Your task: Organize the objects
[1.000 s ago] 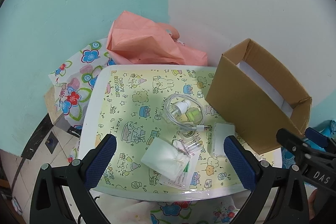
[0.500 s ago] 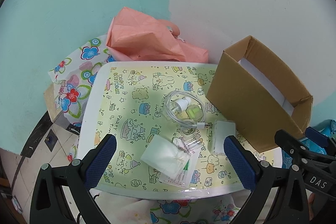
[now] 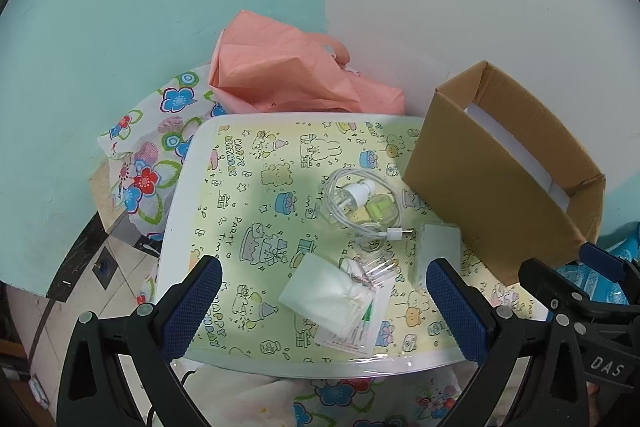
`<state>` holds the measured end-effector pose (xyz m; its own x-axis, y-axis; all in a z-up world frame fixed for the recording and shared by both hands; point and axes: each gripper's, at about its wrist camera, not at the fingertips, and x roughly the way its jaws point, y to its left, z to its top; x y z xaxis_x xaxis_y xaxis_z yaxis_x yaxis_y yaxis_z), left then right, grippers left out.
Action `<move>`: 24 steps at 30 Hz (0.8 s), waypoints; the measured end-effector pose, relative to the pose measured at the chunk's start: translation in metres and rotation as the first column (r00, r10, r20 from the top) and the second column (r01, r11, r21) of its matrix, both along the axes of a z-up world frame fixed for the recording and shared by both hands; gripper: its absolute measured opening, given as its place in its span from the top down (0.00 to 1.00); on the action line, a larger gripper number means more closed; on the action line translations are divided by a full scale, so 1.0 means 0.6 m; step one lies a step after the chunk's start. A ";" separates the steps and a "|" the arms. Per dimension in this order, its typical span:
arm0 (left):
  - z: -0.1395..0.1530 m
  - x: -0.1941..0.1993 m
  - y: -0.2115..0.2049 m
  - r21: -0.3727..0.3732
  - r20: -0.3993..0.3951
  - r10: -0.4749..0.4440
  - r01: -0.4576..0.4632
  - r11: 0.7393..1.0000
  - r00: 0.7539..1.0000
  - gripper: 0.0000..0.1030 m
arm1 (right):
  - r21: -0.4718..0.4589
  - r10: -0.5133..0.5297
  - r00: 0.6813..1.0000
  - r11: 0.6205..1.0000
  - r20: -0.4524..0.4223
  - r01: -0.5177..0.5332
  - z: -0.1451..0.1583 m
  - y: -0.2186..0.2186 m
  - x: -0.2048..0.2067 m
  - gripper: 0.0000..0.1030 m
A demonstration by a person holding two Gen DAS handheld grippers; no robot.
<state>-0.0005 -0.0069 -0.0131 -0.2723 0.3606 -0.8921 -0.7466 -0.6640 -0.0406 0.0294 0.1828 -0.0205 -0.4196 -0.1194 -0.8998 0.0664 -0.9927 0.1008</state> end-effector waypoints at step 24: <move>-0.064 -0.010 -0.040 0.047 0.067 -0.140 0.137 0.989 0.988 0.00 | 0.154 0.299 0.952 0.946 -0.062 -0.287 -0.060 -0.093 0.042 0.00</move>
